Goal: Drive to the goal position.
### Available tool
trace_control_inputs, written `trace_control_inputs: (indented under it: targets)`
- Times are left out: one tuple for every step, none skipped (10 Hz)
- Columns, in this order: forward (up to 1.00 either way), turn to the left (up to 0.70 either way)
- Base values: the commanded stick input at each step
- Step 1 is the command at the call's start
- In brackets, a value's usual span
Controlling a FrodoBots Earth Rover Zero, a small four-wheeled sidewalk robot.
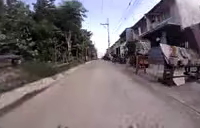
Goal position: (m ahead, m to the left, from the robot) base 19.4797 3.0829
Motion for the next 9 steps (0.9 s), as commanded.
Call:
trace_control_inputs:
  targets:
    - [1.00,0.04]
    - [1.00,0.04]
    - [1.00,0.04]
    - [1.00,0.04]
    - [1.00,0.04]
    - [1.00,0.04]
    - [1.00,0.04]
    - [1.00,0.04]
    - [1.00,0.04]
